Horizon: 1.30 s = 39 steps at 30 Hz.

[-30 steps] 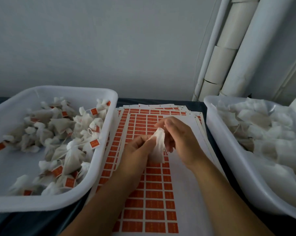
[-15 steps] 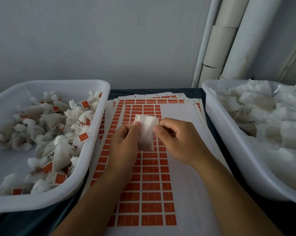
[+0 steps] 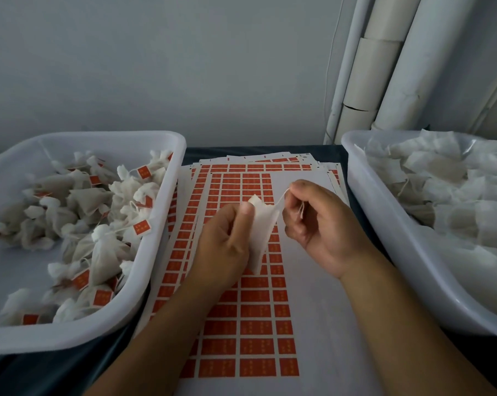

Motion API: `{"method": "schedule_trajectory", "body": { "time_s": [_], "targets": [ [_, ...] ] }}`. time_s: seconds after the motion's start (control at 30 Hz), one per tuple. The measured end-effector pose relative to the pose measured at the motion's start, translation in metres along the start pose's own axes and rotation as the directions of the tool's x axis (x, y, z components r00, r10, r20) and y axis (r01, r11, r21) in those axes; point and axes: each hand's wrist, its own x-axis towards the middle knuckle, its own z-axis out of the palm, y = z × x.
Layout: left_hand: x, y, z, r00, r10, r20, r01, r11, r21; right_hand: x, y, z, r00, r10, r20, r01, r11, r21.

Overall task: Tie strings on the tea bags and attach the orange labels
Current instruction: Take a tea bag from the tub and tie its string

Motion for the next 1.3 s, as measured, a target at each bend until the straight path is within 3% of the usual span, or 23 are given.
{"method": "schedule_trajectory", "body": {
  "time_s": [0.13, 0.27, 0.47, 0.53, 0.63, 0.7, 0.8, 0.87, 1.0, 1.13, 1.3],
  "targets": [
    [-0.004, -0.013, 0.007, 0.982, 0.04, 0.184, -0.098, 0.943, 0.319, -0.001, -0.002, 0.001, 0.999, -0.03, -0.024, 0.035, 0.973, 0.227],
    [-0.004, -0.019, 0.01, 0.989, 0.068, 0.13, -0.121, 0.88, 0.46, -0.002, -0.008, -0.002, 0.995, -0.07, -0.076, 0.096, 0.903, 0.418],
    [-0.004, -0.026, 0.008, 0.981, 0.123, 0.149, -0.186, 0.813, 0.552, -0.001, -0.007, 0.006, 0.995, -0.026, -0.1, 0.041, 0.988, 0.152],
    [-0.003, -0.022, 0.005, 0.988, 0.075, 0.134, -0.131, 0.87, 0.475, -0.001, -0.009, 0.009, 0.993, -0.02, -0.119, 0.036, 0.99, 0.133],
    [-0.001, -0.01, 0.004, 1.0, -0.023, -0.009, 0.024, 0.961, 0.274, -0.002, -0.012, 0.009, 0.991, -0.059, -0.121, 0.071, 0.993, 0.099],
    [0.0, -0.007, 0.002, 0.992, -0.125, 0.021, 0.123, 0.987, 0.101, -0.003, -0.014, 0.009, 0.989, -0.108, -0.098, 0.114, 0.992, 0.052],
    [-0.004, -0.004, -0.002, 0.918, -0.3, 0.259, 0.306, 0.952, 0.017, -0.005, -0.013, 0.014, 0.987, -0.156, -0.031, 0.152, 0.981, -0.121],
    [-0.004, -0.007, -0.001, 0.89, -0.329, 0.316, 0.36, 0.932, -0.046, -0.006, -0.01, 0.018, 0.987, -0.154, 0.048, 0.161, 0.966, -0.204],
    [0.002, -0.005, 0.0, 0.863, -0.423, 0.275, 0.483, 0.852, -0.203, -0.01, -0.005, 0.022, 0.985, -0.104, 0.138, 0.141, 0.944, -0.298],
    [0.004, -0.001, -0.01, 0.867, -0.452, 0.209, 0.498, 0.781, -0.376, -0.01, 0.002, 0.027, 0.982, 0.035, 0.185, 0.052, 0.894, -0.446],
    [0.003, 0.006, -0.015, 0.87, -0.485, 0.088, 0.475, 0.777, -0.414, -0.007, 0.007, 0.029, 0.974, 0.158, 0.16, -0.054, 0.853, -0.519]
  ]
}}
